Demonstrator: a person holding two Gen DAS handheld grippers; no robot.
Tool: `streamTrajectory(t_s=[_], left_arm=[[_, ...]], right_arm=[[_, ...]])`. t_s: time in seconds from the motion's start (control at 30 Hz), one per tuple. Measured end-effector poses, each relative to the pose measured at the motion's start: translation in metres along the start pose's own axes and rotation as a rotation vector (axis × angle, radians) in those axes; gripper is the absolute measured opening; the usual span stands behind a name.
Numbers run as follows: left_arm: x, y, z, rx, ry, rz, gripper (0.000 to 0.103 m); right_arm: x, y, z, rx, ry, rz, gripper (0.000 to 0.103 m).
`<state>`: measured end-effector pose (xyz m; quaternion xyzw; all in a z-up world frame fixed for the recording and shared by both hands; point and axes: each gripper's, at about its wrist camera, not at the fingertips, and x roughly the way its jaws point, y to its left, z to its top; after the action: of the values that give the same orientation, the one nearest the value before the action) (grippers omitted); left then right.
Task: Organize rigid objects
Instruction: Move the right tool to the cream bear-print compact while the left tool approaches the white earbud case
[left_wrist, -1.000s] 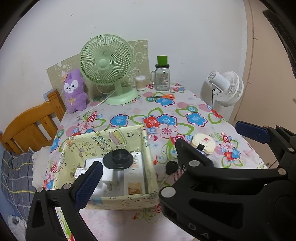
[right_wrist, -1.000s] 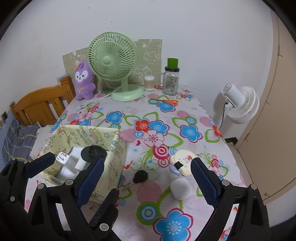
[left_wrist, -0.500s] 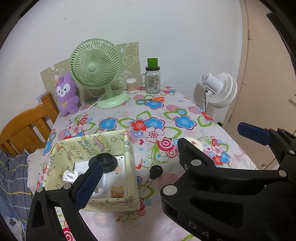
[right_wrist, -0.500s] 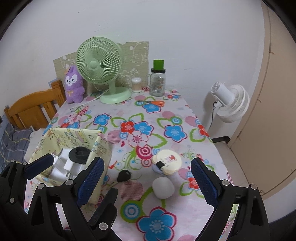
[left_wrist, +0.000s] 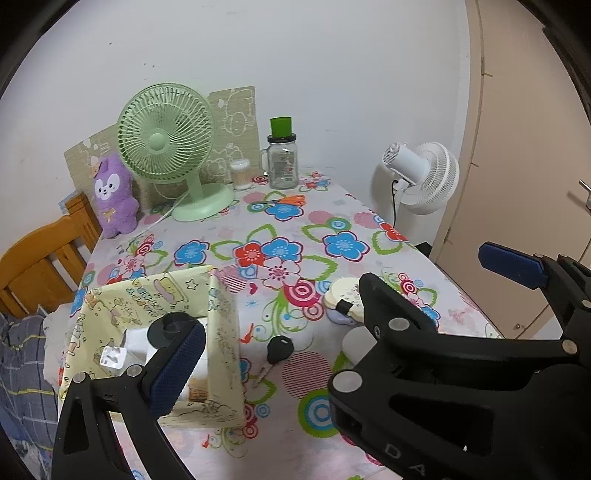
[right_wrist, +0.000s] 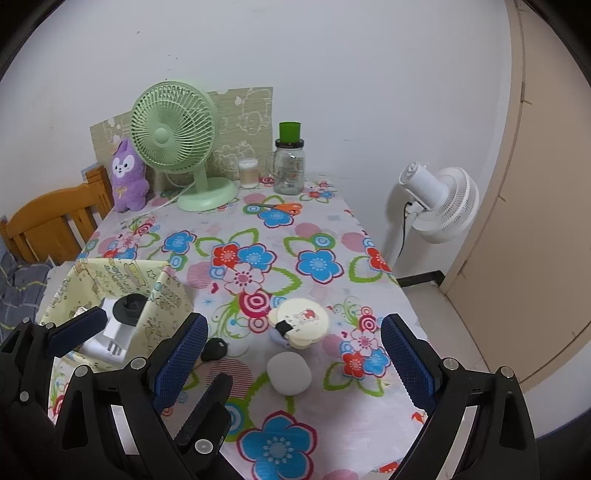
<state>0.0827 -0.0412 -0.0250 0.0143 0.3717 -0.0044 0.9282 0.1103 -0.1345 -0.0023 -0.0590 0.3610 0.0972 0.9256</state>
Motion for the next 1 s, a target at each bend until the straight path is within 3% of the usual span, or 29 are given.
streamTrajectory(t_s=[0.47, 0.83, 1.0], left_arm=[[0.020, -0.022, -0.008, 0.015, 0.008, -0.033, 0.103], [0.044, -0.043, -0.025, 0.022, 0.012, -0.050, 0.103], [0.057, -0.044, -0.035, -0.018, 0.013, -0.010, 0.103]], right_arm=[[0.012, -0.020, -0.012, -0.018, -0.012, -0.041, 0.096], [0.033, -0.038, -0.035, -0.039, -0.011, -0.014, 0.096], [0.048, -0.041, -0.043, -0.063, 0.000, -0.024, 0.096]])
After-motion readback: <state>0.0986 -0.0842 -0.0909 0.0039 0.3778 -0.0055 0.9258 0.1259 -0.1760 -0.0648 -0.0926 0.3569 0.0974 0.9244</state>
